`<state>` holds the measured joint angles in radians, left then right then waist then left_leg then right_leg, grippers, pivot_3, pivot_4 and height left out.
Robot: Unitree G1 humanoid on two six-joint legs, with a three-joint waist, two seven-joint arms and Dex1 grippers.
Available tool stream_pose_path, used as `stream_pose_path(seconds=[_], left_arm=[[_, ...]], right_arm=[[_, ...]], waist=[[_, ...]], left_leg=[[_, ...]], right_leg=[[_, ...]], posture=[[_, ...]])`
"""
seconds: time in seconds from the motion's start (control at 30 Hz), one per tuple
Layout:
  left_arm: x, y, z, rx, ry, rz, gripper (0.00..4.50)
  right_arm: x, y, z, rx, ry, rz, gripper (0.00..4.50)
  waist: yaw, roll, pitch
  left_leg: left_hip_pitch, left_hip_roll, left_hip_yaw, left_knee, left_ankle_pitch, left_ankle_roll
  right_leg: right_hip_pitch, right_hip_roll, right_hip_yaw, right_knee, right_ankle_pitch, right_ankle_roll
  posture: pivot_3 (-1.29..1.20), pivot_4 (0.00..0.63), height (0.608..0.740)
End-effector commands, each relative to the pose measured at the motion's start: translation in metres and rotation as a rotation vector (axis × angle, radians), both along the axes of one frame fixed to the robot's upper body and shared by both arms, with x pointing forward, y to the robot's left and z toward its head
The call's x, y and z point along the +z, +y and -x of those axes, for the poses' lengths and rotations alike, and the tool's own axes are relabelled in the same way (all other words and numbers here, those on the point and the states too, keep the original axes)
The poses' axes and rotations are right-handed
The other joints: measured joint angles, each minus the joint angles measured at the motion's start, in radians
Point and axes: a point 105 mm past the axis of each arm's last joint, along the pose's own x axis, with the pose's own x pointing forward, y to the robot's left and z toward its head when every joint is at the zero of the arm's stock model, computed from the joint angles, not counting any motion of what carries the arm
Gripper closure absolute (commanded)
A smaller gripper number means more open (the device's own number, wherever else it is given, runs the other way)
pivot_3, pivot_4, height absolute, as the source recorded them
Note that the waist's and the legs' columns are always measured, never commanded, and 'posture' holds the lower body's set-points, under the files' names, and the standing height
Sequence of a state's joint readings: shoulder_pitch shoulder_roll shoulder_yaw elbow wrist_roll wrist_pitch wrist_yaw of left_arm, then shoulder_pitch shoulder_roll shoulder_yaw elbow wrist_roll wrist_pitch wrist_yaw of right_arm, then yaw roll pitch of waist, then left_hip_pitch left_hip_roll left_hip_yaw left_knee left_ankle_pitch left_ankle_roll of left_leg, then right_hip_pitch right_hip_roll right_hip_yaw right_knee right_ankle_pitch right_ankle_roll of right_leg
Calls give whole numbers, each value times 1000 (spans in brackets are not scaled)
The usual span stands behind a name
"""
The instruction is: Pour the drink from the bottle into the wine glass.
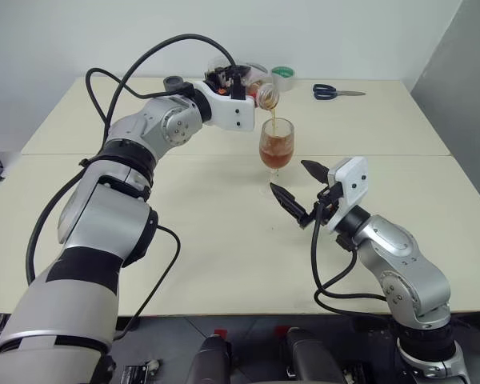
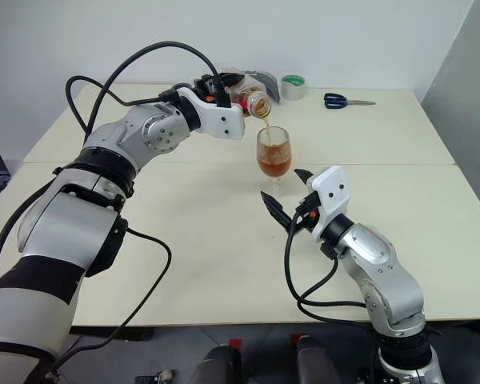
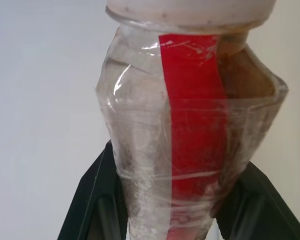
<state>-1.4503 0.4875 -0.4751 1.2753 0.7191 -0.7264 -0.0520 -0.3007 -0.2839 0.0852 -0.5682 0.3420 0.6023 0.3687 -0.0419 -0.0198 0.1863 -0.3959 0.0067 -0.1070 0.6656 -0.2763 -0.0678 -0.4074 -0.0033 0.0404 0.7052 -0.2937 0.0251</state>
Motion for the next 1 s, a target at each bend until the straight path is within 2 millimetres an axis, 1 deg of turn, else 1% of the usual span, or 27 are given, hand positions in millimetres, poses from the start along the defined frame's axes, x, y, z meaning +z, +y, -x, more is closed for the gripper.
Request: stream_pose_path(seconds=[0.03,1.0], left_arm=[[30,-5,5,-20,-85,23,2732],[27,-6,4,-16,-76,30,2732]], right_arm=[[13,4,7,23,-55,-19,0],[13,5,8,24,-52,-22,0]], waist=[[0,0,0],[0,0,0]], left_leg=[[0,0,0,0,0,0],[0,0,0,0,0,0]], right_leg=[[0,0,0,0,0,0],[0,0,0,0,0,0]], posture=[[0,150,740],[0,150,740]])
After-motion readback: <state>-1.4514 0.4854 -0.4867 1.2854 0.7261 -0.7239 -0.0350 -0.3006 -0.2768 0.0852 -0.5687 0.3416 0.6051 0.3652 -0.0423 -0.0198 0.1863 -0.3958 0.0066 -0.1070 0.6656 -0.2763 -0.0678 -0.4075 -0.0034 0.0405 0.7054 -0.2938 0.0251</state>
